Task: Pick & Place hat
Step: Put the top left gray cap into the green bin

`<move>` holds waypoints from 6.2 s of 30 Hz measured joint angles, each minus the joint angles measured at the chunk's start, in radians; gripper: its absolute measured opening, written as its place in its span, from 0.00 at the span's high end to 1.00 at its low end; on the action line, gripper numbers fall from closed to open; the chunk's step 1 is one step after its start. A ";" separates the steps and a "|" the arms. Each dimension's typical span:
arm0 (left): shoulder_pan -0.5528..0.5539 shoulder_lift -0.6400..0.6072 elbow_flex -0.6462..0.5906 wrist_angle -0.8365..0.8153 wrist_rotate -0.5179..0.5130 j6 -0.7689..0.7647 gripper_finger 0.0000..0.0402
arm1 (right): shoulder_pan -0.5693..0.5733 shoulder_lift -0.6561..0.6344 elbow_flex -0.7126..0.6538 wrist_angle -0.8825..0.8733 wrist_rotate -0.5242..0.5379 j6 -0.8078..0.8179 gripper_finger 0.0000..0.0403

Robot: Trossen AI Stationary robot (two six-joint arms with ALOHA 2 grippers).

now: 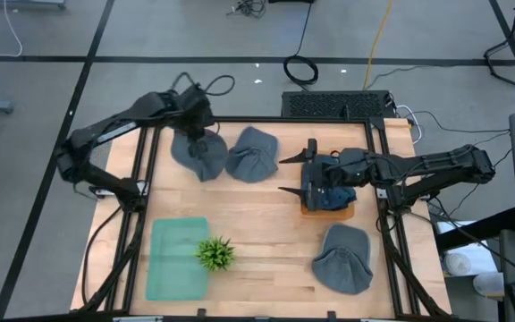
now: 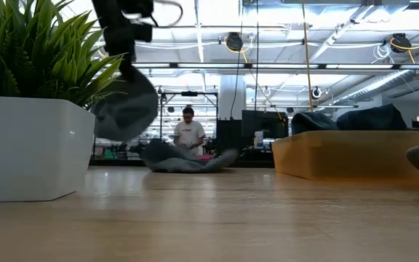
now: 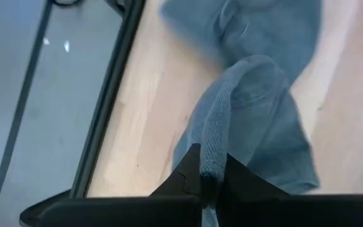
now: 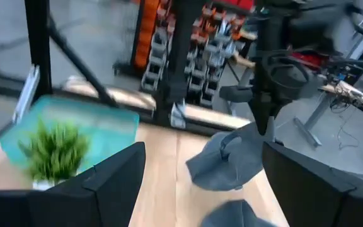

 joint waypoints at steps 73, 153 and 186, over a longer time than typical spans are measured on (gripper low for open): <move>-0.504 -0.118 0.001 1.291 -0.223 -0.323 0.98 | 0.034 0.450 0.000 1.073 0.783 -0.273 0.25; -0.586 -0.450 0.000 0.382 -0.109 -0.140 0.27 | 0.069 0.266 -0.001 0.295 0.916 -0.107 1.00; -0.690 -0.145 0.000 0.487 -0.084 -0.273 0.27 | -0.039 0.243 0.000 -0.147 0.279 0.562 1.00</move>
